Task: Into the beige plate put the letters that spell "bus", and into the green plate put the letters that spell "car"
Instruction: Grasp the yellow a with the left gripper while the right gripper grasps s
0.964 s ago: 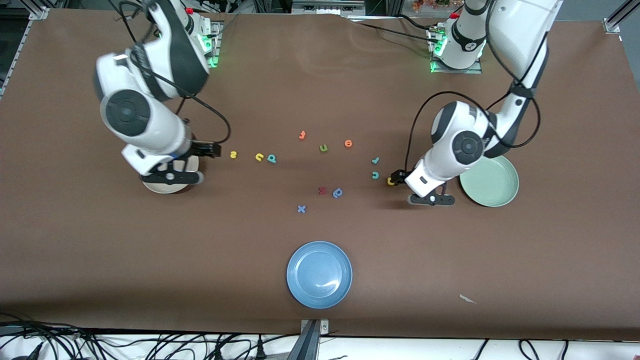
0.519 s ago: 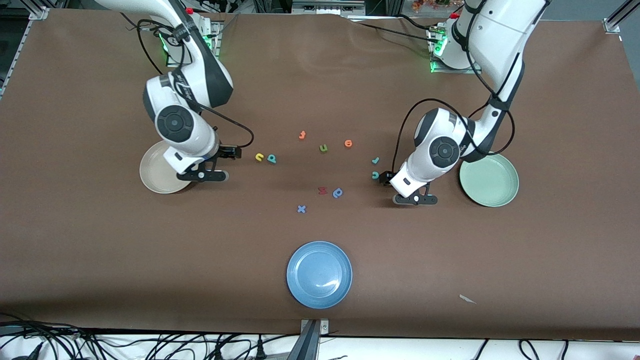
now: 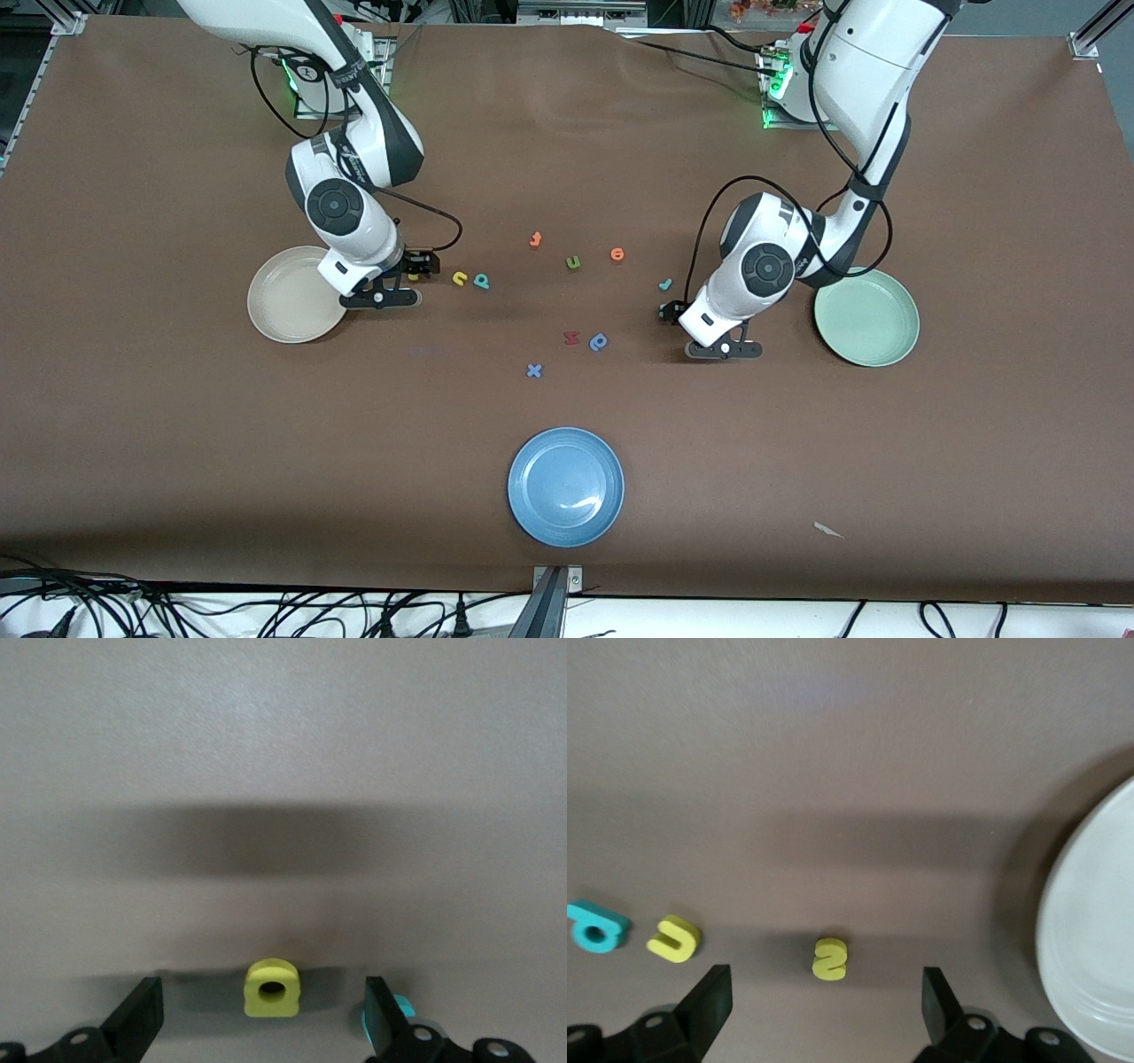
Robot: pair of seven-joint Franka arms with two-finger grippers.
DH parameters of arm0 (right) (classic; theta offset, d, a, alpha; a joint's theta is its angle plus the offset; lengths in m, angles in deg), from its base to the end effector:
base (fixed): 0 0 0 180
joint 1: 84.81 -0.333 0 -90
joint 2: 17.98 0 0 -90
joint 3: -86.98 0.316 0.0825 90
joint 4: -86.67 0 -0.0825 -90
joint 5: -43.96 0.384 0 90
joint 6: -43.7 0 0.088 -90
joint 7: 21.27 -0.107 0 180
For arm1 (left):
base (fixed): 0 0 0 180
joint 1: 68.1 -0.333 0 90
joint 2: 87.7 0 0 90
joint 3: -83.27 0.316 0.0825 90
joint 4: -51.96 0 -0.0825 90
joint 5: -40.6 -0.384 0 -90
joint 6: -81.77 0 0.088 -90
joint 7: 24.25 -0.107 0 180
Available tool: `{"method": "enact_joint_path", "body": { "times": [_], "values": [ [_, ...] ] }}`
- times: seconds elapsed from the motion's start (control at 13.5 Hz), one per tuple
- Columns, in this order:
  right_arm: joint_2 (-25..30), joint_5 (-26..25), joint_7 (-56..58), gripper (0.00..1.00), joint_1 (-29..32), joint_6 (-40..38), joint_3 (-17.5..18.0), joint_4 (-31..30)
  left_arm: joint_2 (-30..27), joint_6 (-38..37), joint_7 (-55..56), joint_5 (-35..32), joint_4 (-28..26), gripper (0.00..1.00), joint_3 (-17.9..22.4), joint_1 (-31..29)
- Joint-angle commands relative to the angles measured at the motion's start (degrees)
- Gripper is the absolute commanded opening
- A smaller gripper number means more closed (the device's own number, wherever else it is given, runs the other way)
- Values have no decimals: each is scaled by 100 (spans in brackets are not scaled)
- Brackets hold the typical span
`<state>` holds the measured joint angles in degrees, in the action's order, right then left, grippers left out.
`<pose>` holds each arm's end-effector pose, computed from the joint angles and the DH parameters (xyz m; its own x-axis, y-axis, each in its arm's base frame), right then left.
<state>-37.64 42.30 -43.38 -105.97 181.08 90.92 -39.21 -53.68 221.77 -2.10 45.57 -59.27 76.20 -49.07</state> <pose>0.4901 0.2299 0.2149 0.9887 0.0687 -0.1330 0.0755 -0.9960 0.0468 0.5487 -0.2674 0.1682 0.9912 0.0129 -0.1316 0.0228 -0.9970 0.0740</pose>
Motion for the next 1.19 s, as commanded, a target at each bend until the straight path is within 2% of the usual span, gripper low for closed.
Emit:
{"method": "enact_joint_path", "body": {
  "times": [0.0,0.15,0.22,0.3,0.37,0.44,0.52,0.67,0.74,0.96,1.11],
  "values": [
    [-82,52,233,94,24,472,28,-313,-44,10,8,84,-118,100,92,110],
    [-222,52,435,86,33,946,28,-498,-44,10,-1,-100,-118,100,101,110],
    [-231,60,436,77,33,1027,28,-534,-44,10,-1,-118,-118,100,110,110],
    [-232,52,436,60,33,1027,28,-534,-44,10,-1,-118,-118,100,145,110],
    [-232,52,436,50,33,1019,28,-534,-44,10,-9,-118,-118,100,163,110],
    [-249,52,436,46,24,1027,28,-534,-35,10,-9,-118,-118,99,163,110],
    [-267,52,445,42,33,1028,28,-534,-27,10,-1,-118,-118,96,163,110],
    [-284,52,445,33,24,1036,37,-534,-18,10,-1,-118,-118,78,163,110],
    [-293,52,445,25,33,1036,37,-534,-18,10,-1,-118,-118,74,163,110],
    [-302,52,445,8,33,1028,28,-534,-9,10,8,-118,-118,74,163,118],
    [-302,52,436,0,33,1001,28,-525,-9,10,8,-118,-118,67,163,118]
  ]
}}
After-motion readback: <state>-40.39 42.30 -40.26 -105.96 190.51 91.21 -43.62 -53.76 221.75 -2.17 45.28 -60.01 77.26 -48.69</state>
